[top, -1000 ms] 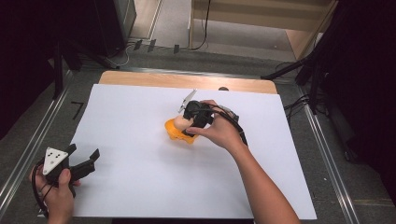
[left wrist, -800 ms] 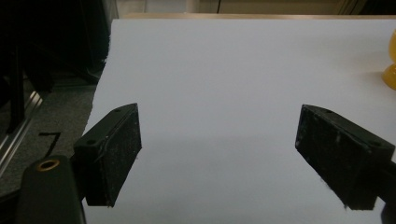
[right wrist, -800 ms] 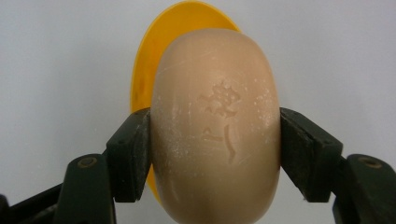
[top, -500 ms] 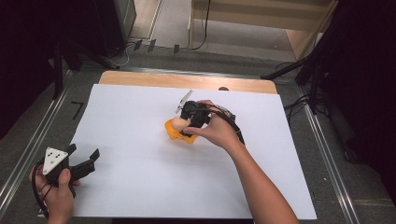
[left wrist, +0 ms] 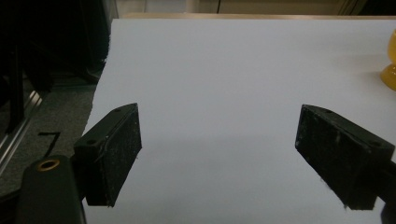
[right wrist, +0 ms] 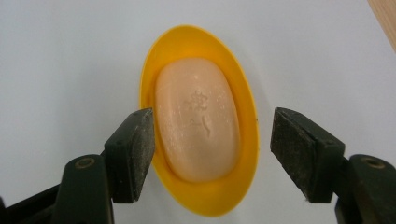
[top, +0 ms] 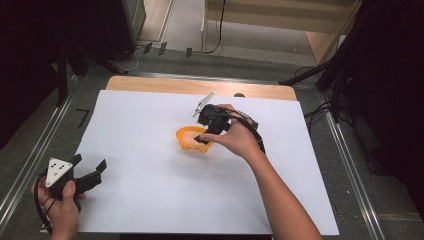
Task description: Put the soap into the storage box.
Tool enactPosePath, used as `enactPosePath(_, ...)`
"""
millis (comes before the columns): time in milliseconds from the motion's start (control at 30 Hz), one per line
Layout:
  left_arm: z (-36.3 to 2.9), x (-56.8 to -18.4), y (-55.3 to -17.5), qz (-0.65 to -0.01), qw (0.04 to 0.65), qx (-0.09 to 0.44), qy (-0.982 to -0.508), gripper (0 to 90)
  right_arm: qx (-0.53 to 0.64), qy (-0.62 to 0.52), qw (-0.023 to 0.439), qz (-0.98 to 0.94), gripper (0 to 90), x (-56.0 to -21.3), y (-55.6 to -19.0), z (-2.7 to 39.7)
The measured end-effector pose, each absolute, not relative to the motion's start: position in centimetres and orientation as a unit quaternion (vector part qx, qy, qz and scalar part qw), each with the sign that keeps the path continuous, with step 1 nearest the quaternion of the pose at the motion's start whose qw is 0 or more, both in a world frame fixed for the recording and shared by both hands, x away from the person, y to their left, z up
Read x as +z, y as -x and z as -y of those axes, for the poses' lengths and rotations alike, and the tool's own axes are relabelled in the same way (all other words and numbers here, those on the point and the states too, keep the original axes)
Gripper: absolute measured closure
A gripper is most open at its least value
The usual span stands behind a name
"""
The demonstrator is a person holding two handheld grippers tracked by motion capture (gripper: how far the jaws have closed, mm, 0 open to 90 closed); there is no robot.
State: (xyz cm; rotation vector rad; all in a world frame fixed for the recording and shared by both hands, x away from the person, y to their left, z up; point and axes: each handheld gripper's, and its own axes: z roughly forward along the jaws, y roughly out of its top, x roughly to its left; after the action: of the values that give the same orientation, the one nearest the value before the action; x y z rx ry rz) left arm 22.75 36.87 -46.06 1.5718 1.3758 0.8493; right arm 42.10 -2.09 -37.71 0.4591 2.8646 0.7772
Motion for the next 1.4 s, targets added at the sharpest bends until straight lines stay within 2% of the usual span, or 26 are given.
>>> enactPosePath(233,-36.9,-46.1,-22.7,-0.551,0.428,0.341,-0.630,15.2,0.247,-0.154,0.074,-0.954,30.8,-37.7,-41.7,3.3)
enactPosePath(967,-36.8,-46.1,-22.7,-0.552,0.426,0.343,-0.630,15.2,0.265,-0.224,0.077,-0.935,28.9,-39.4,-40.0,11.0)
enactPosePath(1233,-36.8,-46.1,-22.7,-0.552,0.427,0.343,-0.629,15.2,0.266,-0.253,0.083,-0.927,20.2,-40.1,-38.9,13.4)
enactPosePath(1400,-36.8,-46.0,-22.7,-0.552,0.426,0.343,-0.630,15.2,0.270,-0.268,0.085,-0.921,20.1,-40.7,-38.2,14.8)
